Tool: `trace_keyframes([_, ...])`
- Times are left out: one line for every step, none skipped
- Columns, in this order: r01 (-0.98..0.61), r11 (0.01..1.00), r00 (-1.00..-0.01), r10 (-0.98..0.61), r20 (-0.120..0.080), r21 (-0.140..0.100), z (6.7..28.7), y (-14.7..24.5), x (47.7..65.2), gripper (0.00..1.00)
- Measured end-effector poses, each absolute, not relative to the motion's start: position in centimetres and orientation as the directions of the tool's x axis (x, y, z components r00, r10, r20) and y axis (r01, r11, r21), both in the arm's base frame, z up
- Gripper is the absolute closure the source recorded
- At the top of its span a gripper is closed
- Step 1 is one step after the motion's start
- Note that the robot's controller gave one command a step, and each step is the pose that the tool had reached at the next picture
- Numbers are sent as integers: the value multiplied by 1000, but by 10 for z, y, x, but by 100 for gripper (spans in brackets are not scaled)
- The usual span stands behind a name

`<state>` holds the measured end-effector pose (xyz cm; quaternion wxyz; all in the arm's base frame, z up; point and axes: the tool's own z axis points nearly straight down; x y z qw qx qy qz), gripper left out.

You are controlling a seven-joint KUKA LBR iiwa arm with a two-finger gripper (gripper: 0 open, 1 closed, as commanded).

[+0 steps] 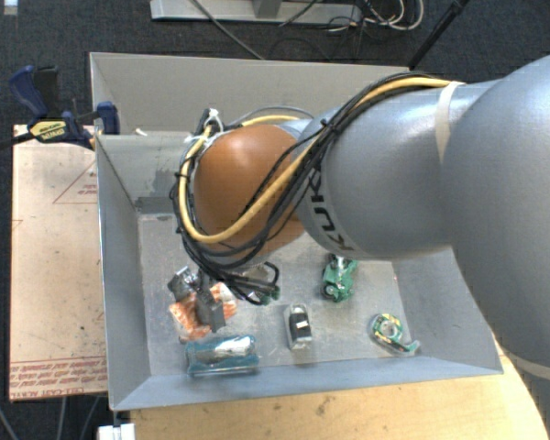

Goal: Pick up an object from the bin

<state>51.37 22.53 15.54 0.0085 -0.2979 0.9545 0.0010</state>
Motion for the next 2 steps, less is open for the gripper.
trace_keyframes([-573, 819, -819, -573, 14, 5, 156, 215, 501, 100])
trace_keyframes([-586, 810, -810, -586, -19, -4, 159, 213, 511, 100])
